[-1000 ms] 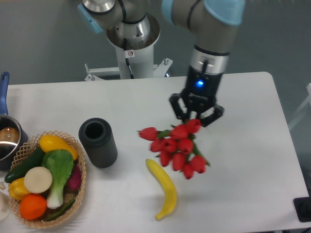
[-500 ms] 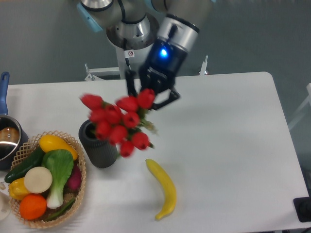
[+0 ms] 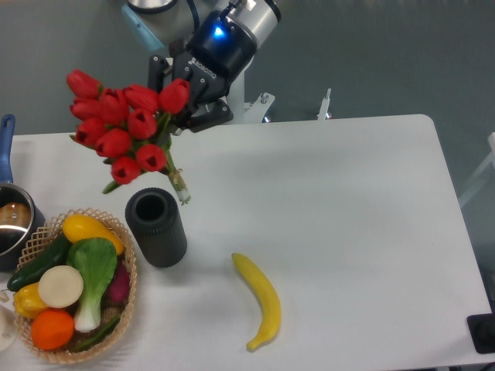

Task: Insert the flowers into the vase
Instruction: 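Lower the tulip stems down into the black vase's opening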

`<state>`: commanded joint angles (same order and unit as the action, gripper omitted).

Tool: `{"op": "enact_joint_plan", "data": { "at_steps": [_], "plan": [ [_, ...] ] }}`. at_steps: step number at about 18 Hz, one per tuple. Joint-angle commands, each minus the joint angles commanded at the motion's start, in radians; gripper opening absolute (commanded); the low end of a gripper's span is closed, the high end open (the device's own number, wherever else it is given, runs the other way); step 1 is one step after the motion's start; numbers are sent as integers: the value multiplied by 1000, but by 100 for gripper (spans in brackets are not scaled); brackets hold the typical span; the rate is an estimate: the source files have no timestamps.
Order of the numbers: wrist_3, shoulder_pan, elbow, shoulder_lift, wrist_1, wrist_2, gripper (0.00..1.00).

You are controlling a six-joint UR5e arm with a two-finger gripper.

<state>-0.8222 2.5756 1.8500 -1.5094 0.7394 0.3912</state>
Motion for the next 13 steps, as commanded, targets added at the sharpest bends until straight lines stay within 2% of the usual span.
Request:
{"op": "enact_joint_plan", "data": {
  "at_steps": [5,13],
  "plan": [
    [-2,-54,5,-29,-5,0,0],
    [-5,-66,81,-14,-11,6,0]
  ]
}}
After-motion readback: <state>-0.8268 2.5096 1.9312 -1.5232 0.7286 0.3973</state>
